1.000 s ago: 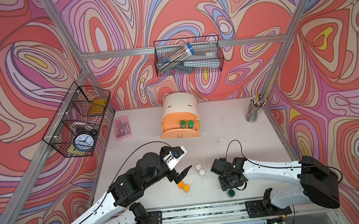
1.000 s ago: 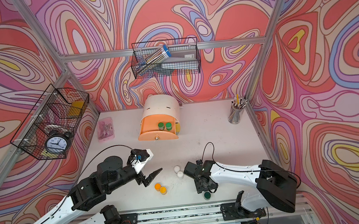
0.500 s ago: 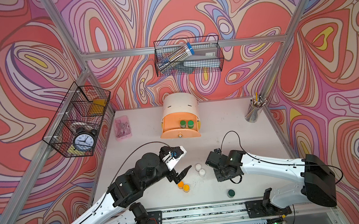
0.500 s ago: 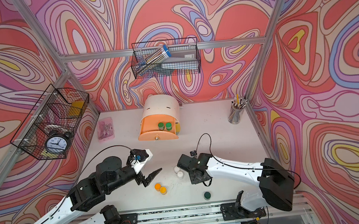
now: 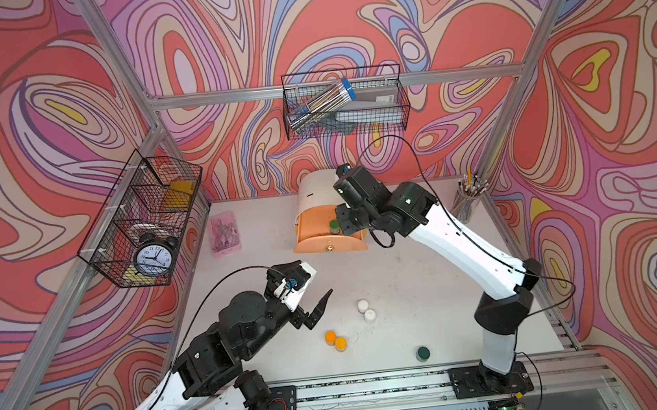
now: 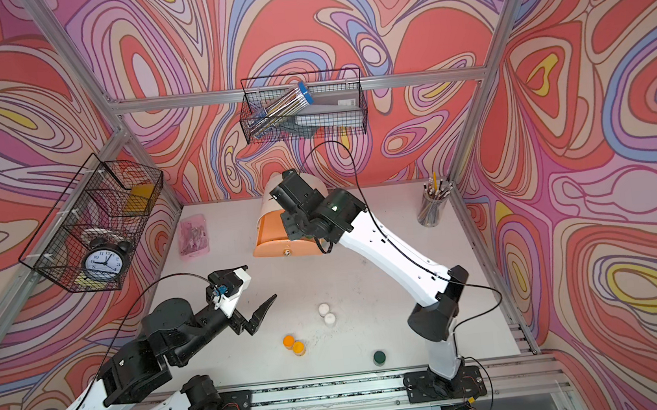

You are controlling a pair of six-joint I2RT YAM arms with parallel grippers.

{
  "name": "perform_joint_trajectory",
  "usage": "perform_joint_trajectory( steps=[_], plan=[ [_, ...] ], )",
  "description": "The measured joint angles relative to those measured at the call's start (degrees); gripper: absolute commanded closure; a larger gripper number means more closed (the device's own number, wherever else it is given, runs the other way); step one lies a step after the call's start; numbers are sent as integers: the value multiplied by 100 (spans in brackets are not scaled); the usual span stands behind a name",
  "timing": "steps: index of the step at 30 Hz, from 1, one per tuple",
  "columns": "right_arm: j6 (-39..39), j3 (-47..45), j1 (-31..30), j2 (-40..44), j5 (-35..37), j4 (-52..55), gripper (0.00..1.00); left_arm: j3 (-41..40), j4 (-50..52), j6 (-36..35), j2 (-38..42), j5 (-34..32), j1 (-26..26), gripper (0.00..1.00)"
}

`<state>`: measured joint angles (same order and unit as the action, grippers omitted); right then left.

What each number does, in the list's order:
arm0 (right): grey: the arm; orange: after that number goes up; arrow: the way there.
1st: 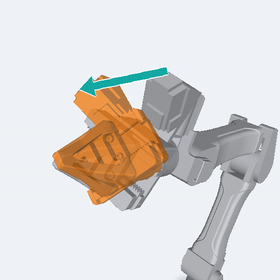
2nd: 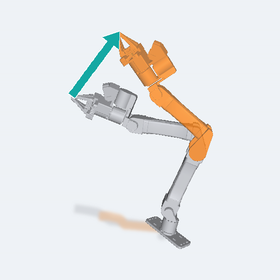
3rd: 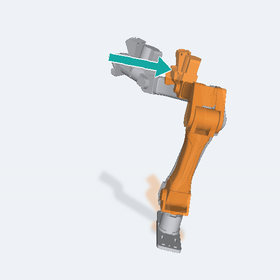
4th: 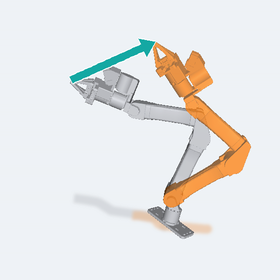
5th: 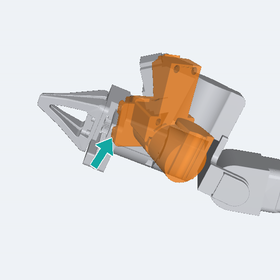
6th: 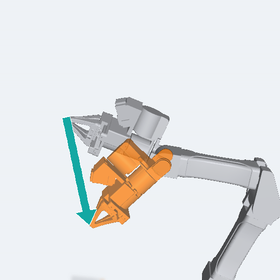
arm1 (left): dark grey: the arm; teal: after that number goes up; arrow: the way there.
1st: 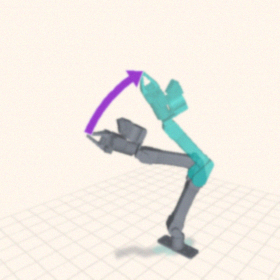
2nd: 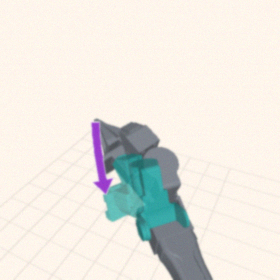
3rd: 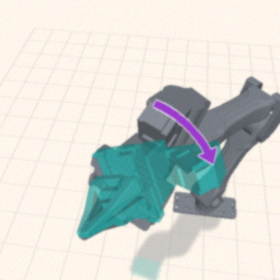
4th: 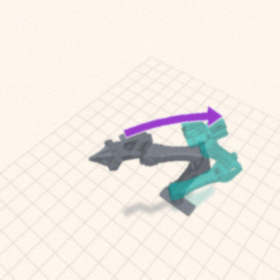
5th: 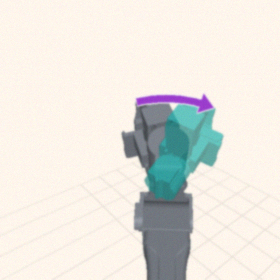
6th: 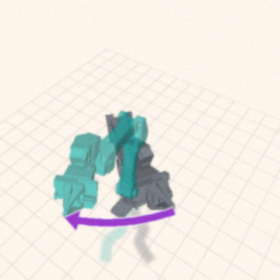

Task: Put the paint cans in the drawer according to color
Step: Place the paint can in the drawer.

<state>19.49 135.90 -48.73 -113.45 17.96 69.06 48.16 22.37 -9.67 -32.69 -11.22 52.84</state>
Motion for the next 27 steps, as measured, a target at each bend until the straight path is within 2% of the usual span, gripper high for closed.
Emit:
perform_joint_trajectory(
  steps=[3,7,17,27],
  plan=[
    [-170,730,70,-739,-208,157,70,0,-55,-7,39,-144,-42,1],
    [-271,789,74,-1167,-485,184,70,0,-61,-42,33,-249,-81,1],
    [-330,684,184,-1255,-756,61,65,0,-61,-42,31,-267,-107,1],
    [-337,686,264,-1709,-857,-37,62,0,-66,-39,15,-247,-114,1]
  ],
)
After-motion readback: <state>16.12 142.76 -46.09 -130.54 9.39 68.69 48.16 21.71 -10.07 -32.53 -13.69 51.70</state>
